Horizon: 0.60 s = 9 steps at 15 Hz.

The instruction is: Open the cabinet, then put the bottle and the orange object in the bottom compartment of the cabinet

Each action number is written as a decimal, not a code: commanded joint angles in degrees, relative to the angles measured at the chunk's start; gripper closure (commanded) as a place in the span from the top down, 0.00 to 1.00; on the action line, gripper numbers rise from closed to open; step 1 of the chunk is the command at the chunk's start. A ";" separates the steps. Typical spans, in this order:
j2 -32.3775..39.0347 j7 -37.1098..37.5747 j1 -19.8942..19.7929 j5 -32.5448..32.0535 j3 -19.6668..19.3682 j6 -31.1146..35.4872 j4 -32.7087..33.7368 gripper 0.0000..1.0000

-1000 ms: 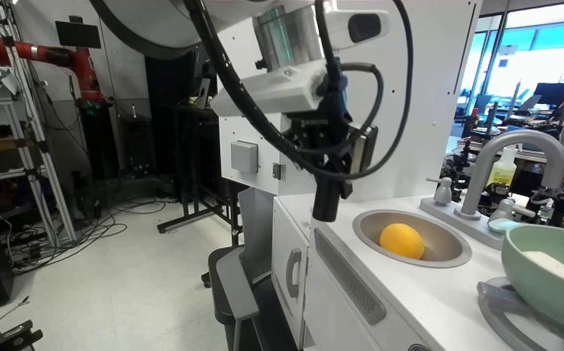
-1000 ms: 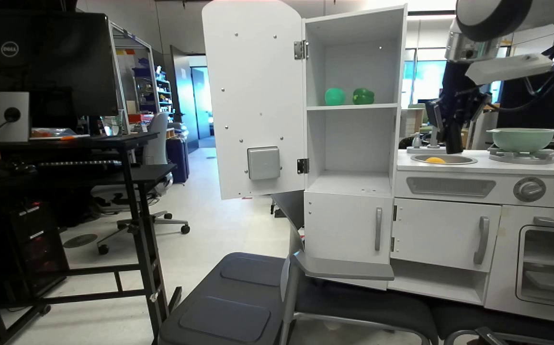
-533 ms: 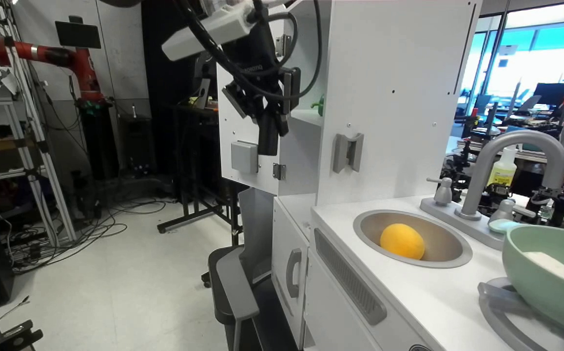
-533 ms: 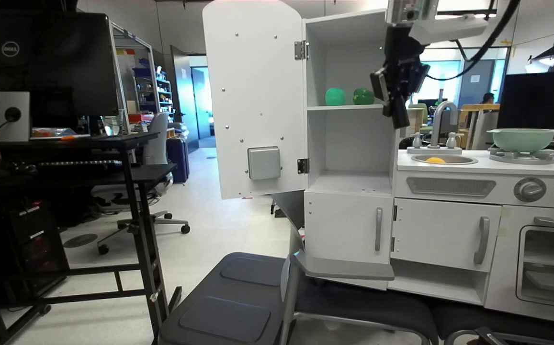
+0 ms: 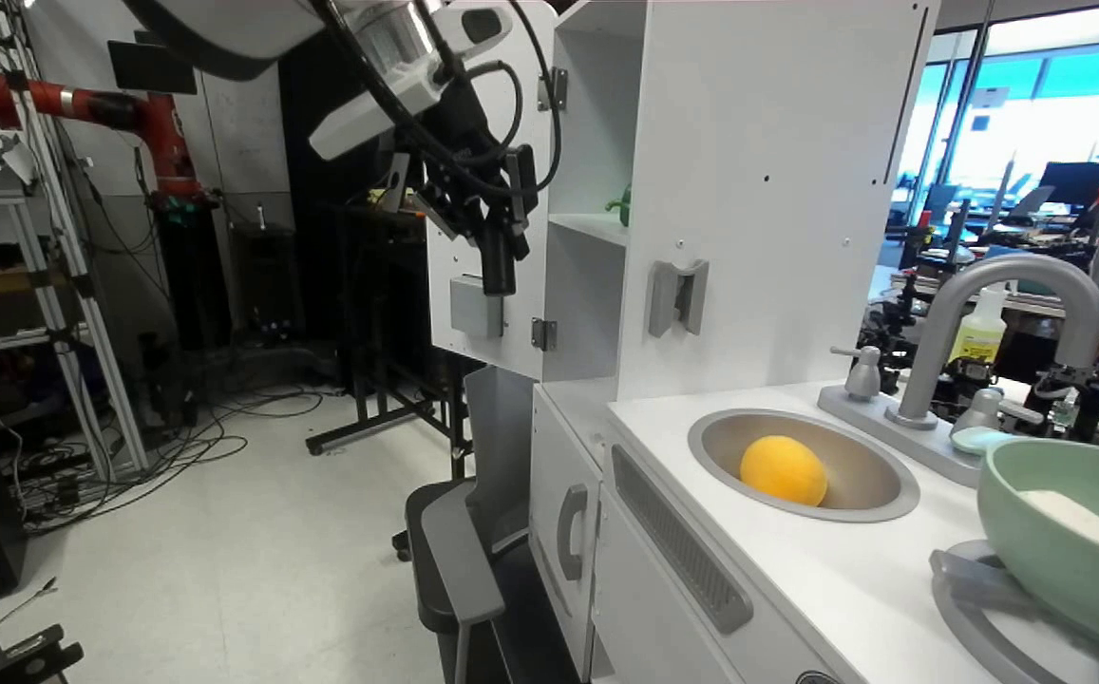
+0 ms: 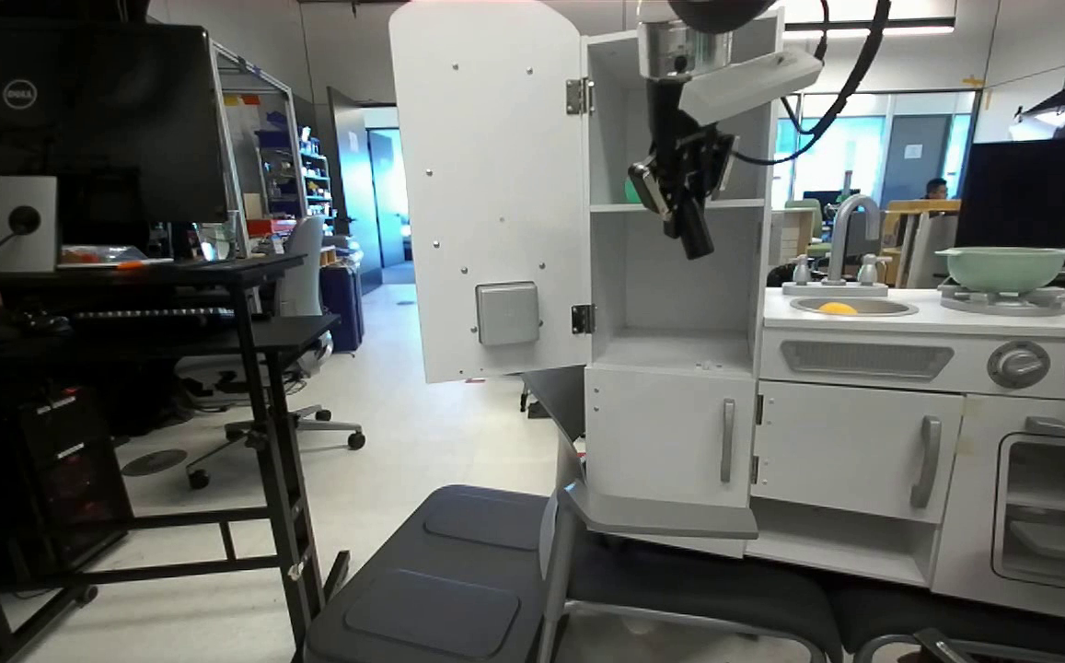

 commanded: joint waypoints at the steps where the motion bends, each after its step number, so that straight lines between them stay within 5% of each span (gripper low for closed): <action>1: 6.75 8.51 4.58 -6.55 -3.55 0.13 5.43 0.11; 9: 21.89 27.00 8.62 -17.26 -9.69 0.34 15.98 0.11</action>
